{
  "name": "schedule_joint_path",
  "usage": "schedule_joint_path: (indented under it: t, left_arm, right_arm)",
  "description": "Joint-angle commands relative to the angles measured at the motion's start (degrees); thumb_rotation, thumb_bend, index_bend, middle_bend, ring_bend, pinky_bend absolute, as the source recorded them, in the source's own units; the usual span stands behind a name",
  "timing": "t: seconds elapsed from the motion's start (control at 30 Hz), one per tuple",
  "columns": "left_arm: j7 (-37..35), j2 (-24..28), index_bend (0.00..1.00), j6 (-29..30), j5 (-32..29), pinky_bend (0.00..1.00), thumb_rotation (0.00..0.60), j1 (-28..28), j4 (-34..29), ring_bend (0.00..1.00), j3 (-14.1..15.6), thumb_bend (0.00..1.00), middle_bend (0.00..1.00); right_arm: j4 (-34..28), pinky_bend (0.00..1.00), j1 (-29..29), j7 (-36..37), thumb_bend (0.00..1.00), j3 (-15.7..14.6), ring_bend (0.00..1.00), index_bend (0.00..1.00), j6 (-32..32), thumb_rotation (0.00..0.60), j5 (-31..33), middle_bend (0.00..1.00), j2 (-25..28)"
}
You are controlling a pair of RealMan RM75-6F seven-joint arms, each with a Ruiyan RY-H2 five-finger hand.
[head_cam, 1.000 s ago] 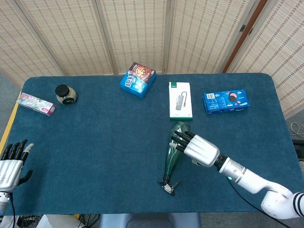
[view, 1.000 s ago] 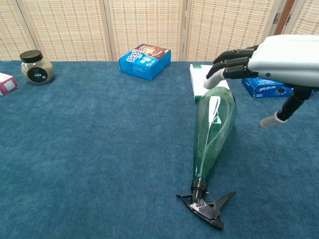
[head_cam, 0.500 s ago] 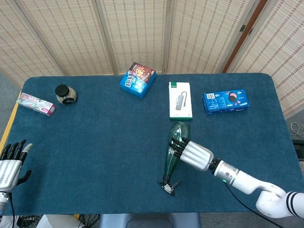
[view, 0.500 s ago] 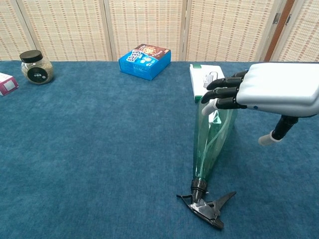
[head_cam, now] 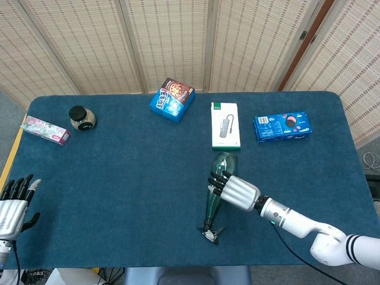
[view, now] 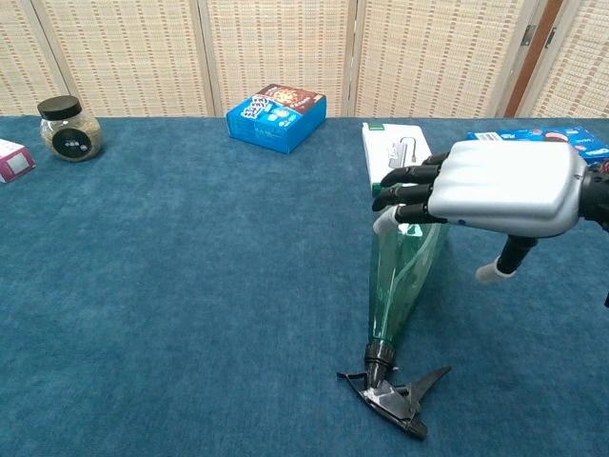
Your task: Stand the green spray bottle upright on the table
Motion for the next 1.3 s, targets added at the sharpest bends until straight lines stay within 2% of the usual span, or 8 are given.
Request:
schedule_joint_path:
  t: [0.03, 0.7, 0.93, 1.3]
  left_arm:
    - [-0.07, 0.0, 0.0, -0.07, -0.11, 0.0, 0.6, 0.1, 0.1, 0.0, 0.08, 0.28, 0.0]
    - [-1.1, 0.05, 0.0, 0.09, -0.23, 0.0, 0.6, 0.58, 0.66, 0.0, 0.23, 0.28, 0.0]
    - [-1.35, 0.02, 0.08, 0.02, -0.28, 0.0, 0.6, 0.73, 0.81, 0.0, 0.33, 0.28, 0.0]
    - [-1.74, -0.15, 0.1, -0.07, -0.41, 0.0, 0.6, 0.98, 1.15, 0.0, 0.45, 0.28, 0.0]
  right_arm:
    - [0.26, 0.28, 0.36, 0.42, 0.0, -0.17, 0.08, 0.21, -0.32, 0.6, -0.54, 0.14, -0.59]
    - [1.51, 0.28, 2.07, 1.11, 0.0, -0.73, 0.1, 0.21, -3.18, 0.6, -1.18, 0.19, -4.36]
    - [2.19, 0.28, 2.29, 0.86, 0.0, -0.77, 0.13, 0.21, -4.02, 0.6, -0.61, 0.24, -5.36]
    - [3.54, 0.28, 2.67, 0.49, 0.0, -0.73, 0.17, 0.27, -4.85, 0.6, 0.02, 0.27, -6.94]
